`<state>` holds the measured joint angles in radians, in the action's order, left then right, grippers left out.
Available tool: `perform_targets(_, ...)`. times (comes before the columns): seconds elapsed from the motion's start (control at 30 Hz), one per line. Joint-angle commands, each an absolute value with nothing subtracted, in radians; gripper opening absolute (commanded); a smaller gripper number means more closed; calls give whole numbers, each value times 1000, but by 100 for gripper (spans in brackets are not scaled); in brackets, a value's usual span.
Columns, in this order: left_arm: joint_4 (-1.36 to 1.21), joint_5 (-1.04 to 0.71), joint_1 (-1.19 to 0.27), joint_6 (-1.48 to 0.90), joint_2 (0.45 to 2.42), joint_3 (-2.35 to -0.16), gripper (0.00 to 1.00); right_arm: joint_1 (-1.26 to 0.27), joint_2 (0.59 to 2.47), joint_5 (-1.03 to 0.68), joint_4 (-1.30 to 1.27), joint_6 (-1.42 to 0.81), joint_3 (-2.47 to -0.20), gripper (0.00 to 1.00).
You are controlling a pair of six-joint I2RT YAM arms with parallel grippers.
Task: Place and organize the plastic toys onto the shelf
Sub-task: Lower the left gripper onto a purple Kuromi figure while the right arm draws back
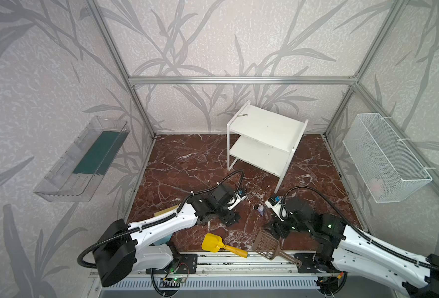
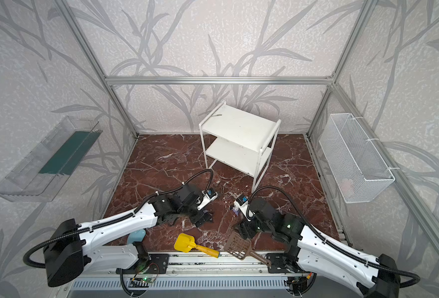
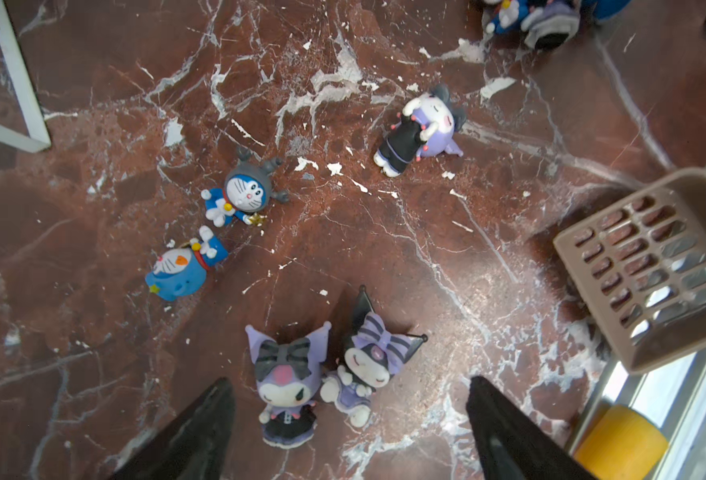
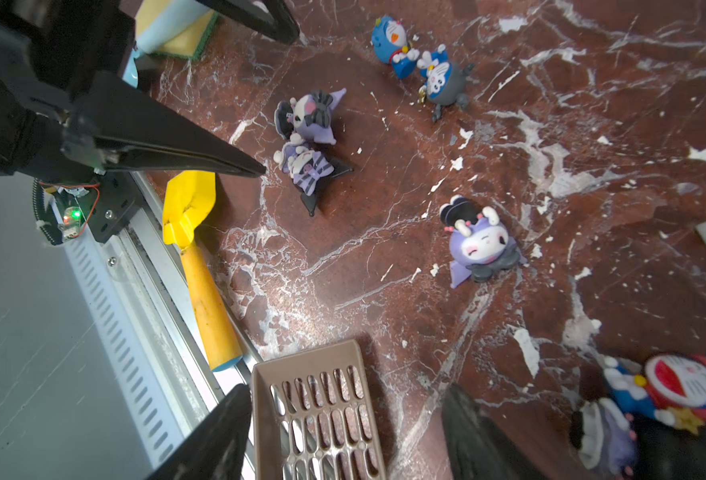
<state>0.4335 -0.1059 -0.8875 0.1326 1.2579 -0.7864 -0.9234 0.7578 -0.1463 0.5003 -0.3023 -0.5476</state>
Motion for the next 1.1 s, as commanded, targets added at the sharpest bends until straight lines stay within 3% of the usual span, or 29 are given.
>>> perform_targets(0.0,559,-133,-897,323,1294,-832,83,-920,729,-113,518,-319,-529,73)
perform_targets(0.13,566,-153,-917,399,1316,-838,75,-922,735,-106,516,-316,-528,73)
perform_targets(0.63,478,-117,-972,486,1398,-800,72,-922,654,-156,489,-307,-503,73)
perform_targets(1.07,497,-123,-974,495,1527,-856,61,-936,602,-126,521,-357,-479,87)
